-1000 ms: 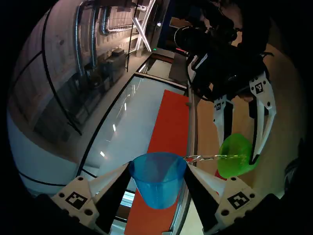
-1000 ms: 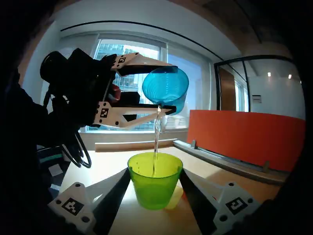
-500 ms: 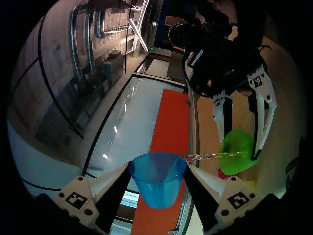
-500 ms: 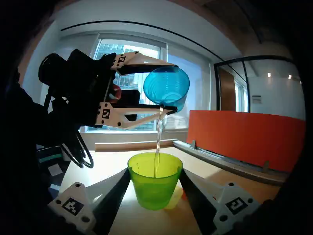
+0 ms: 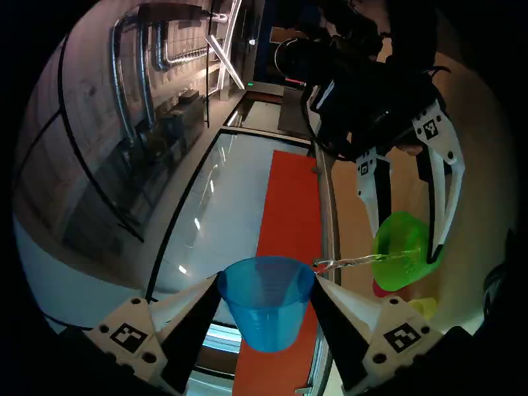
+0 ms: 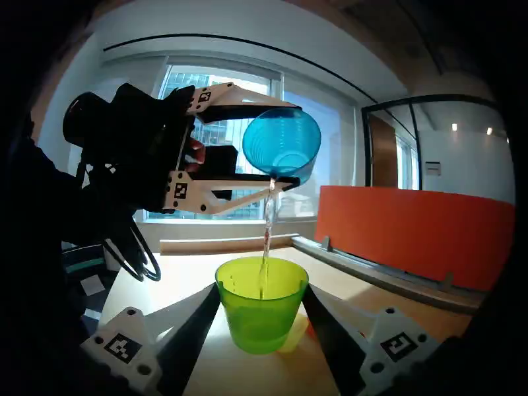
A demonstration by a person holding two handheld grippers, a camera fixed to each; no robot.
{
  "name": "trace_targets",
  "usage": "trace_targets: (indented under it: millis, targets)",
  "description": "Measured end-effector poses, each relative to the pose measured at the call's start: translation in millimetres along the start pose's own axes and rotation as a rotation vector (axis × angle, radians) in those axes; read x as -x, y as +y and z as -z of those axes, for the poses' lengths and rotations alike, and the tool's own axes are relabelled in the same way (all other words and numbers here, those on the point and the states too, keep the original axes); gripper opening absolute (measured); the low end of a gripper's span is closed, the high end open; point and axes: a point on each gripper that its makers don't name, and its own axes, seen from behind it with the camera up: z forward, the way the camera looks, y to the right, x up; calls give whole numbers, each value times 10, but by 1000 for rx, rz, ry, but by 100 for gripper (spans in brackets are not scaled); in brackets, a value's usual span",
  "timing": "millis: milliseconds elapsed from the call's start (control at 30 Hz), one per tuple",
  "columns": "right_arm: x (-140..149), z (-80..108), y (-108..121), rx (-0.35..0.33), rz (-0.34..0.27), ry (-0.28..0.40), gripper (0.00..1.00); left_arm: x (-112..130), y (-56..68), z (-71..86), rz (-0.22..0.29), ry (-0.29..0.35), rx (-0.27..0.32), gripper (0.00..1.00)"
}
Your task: Pour water
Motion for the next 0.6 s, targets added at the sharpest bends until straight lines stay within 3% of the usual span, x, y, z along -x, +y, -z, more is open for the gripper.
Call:
trace_targets:
  millis: [367,600]
  targets:
    - [-13,7,24,3,1,2,89,-38,9,-22,-39,8,1,89]
    - [-25,6,39,6,3,4,89,-34,-54,-52,-70,9,-7,89]
